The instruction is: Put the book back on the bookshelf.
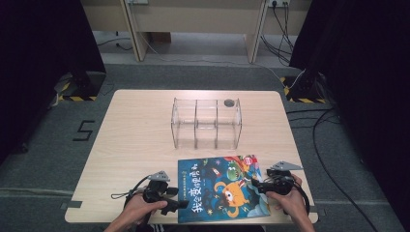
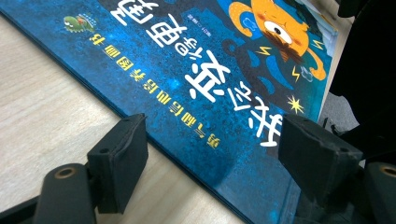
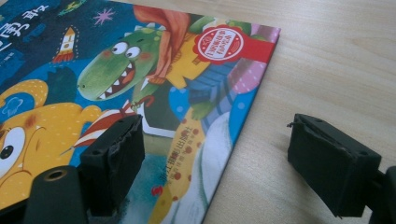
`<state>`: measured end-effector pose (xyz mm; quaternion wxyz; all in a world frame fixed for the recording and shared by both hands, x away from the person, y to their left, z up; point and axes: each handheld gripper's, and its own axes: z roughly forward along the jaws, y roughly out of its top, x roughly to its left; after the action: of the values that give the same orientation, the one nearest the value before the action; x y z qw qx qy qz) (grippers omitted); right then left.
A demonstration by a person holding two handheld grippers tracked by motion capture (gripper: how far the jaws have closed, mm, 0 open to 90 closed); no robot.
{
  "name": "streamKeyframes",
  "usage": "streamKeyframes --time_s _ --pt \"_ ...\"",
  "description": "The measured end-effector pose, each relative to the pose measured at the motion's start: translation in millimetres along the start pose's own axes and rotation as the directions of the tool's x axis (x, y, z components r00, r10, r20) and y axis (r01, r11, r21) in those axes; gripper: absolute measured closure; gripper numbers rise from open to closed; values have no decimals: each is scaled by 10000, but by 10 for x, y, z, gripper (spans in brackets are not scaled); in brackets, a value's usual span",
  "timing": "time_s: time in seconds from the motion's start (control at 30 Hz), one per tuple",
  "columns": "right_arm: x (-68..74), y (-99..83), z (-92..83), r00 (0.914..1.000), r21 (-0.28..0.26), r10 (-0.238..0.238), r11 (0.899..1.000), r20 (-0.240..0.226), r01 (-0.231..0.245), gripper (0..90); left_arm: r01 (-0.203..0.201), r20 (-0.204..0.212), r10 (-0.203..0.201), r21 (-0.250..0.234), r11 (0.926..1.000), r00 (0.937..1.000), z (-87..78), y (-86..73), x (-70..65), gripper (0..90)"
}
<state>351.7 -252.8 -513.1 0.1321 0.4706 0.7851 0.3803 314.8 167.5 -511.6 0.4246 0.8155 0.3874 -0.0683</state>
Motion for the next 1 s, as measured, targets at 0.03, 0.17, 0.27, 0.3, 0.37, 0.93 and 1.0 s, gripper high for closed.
streamKeyframes --time_s 0.03,0.17,0.27,0.3,0.37,0.93,1.0 --pt "1 0 0 10000 2 -15 10000 -3 15 195 -15 -13 15 -2 10000 10000 6 3 -4 234" --pt "3 1 2 10000 -8 7 10000 -31 -7 194 -109 11 109 3 9999 9999 34 10 -29 233" --pt "5 1 2 10000 -6 37 10000 -72 -37 195 -59 83 59 -37 10000 9999 55 17 -41 233" --pt "5 1 2 10000 -6 37 10000 -72 -37 195 -59 83 59 -37 10000 9999 55 17 -41 233" --pt "7 2 2 9999 -5 64 10000 -104 -64 194 -75 129 75 -42 10000 9999 69 21 -50 233" --pt "-7 4 -4 9970 -113 707 9974 -315 -711 192 -206 295 207 -45 9998 9994 152 45 -118 233" --pt "-23 6 -6 9946 -185 946 9953 -419 -955 193 -204 295 206 -55 9998 9994 151 42 -118 233"
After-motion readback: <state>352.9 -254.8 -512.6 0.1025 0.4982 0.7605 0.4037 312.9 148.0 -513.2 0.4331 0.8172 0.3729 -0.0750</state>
